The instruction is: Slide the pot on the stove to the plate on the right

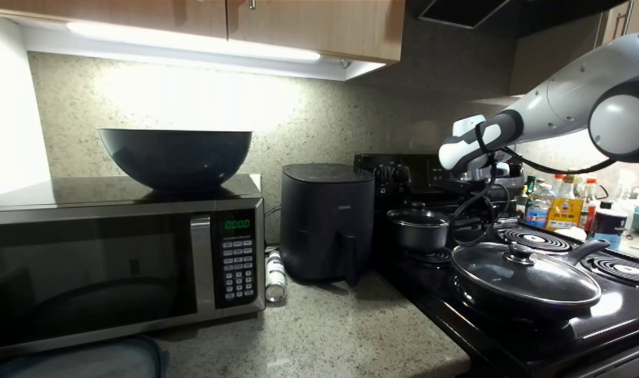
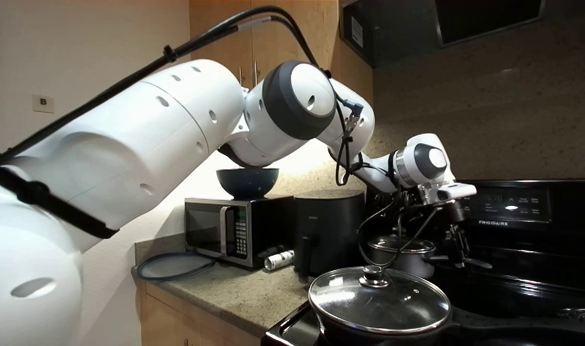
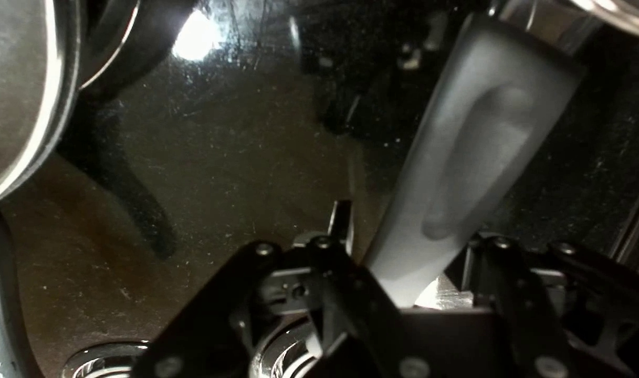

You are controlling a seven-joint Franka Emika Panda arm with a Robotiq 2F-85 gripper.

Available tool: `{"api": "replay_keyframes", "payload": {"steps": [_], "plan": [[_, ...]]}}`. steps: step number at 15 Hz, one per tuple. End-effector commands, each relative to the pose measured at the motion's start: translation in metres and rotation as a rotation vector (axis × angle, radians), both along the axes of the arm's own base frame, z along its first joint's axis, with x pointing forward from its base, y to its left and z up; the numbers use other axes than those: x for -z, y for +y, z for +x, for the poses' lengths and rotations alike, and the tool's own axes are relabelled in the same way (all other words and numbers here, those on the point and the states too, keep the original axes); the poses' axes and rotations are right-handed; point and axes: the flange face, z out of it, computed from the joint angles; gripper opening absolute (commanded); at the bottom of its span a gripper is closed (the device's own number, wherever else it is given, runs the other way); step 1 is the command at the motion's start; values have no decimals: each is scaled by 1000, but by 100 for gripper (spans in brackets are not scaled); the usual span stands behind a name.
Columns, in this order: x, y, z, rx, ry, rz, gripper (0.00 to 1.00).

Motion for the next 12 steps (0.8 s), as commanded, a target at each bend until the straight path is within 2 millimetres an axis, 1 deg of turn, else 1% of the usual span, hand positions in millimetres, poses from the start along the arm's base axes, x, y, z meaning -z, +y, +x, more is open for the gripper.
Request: {"api": "replay_keyframes", "payload": {"steps": [1,2,4,8,10,11,12], "plan": [[-7,-10,-15,25,28,7,9],[-3,-15,-20,38,42,12,3],[7,-27,-32,64,75,33,0],[29,-57,-64,153,145,88,0],[34,-72,-78,189,152,121,0],[35,-76,-82,179,149,150,0],[39,-74,-67,174,145,85,0]]}}
